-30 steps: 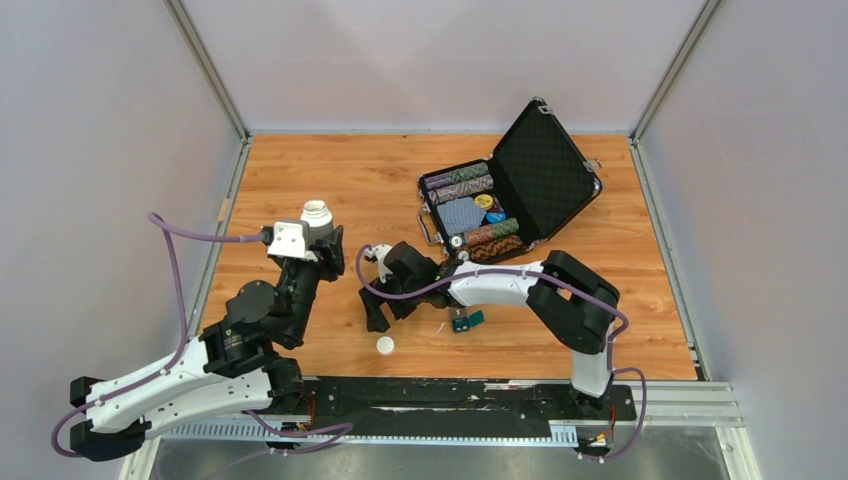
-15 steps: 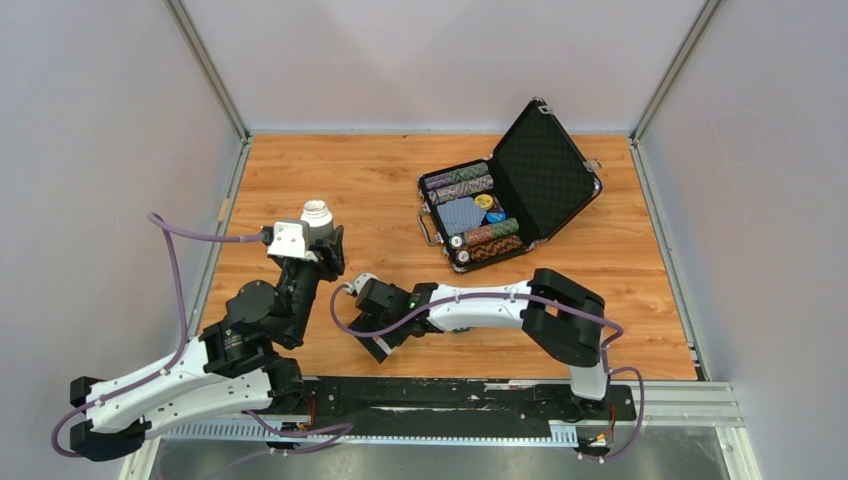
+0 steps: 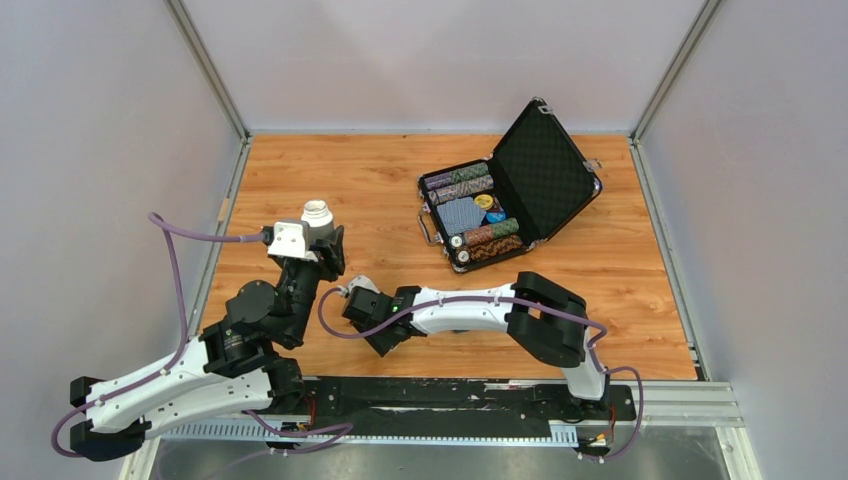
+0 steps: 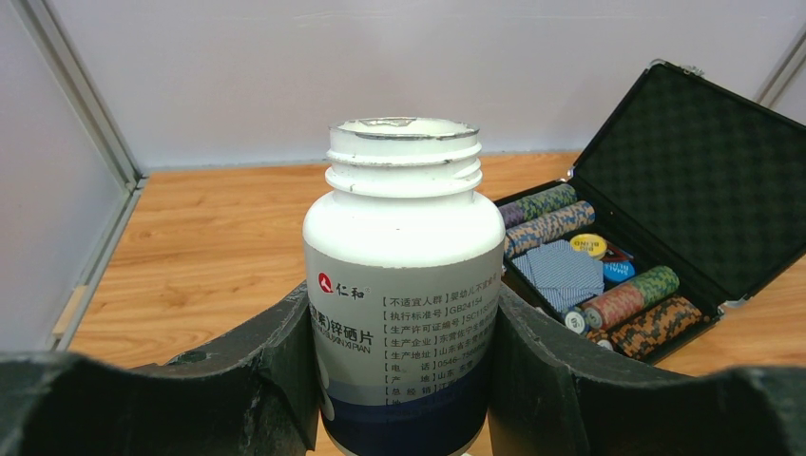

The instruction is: Sort the pills into containers

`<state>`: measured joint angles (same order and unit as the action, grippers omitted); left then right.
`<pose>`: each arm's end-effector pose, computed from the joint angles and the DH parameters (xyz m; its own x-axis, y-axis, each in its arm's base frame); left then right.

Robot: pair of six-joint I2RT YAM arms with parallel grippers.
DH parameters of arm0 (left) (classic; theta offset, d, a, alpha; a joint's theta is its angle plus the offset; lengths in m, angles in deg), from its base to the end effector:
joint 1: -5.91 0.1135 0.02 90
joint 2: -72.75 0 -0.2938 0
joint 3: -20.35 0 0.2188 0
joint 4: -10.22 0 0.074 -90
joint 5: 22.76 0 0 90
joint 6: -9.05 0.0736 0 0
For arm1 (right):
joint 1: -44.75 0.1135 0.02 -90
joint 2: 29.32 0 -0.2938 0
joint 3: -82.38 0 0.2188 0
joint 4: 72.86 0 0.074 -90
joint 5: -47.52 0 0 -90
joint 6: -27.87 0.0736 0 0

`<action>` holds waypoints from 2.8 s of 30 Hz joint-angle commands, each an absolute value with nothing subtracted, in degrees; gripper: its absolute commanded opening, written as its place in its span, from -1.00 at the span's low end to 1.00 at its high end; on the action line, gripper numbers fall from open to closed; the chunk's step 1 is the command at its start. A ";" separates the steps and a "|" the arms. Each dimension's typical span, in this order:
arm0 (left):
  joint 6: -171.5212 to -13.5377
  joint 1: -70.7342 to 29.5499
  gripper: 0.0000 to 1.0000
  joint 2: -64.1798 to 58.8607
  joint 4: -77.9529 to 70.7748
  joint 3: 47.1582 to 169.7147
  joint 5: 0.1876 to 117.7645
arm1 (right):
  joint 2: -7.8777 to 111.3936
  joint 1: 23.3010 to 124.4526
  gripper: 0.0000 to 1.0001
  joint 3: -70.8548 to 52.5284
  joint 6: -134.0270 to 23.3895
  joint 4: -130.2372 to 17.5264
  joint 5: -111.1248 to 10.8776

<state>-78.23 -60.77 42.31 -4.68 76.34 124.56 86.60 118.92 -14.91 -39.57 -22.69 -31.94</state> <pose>0.0869 -0.0452 0.3777 0.0811 -0.1233 -0.9890 0.1647 0.9803 -0.1087 0.1244 0.3895 0.1714 -0.5908 -0.7010 -0.3994 -0.7592 0.6506 -0.0188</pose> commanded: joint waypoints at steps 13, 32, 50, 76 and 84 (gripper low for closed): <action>-80.66 -60.89 -1.00 39.57 -2.93 75.95 122.86 | 76.21 112.17 -0.24 -6.36 -34.18 -18.21 -35.45; -72.49 -60.85 -1.00 24.80 12.81 68.12 98.50 | 31.67 84.80 -0.19 3.67 -39.74 -17.06 -59.55; -70.87 -49.28 -1.00 17.00 8.18 71.07 52.89 | 33.24 84.56 -0.18 -5.55 -39.91 -11.66 -67.49; -67.83 -48.32 -1.00 14.33 3.59 76.10 44.10 | 34.97 84.56 -0.17 -4.70 -38.69 -12.74 -70.46; -68.29 -48.32 -1.00 15.41 5.68 75.16 47.57 | 34.72 84.56 -0.17 -3.17 -37.86 -13.11 -72.10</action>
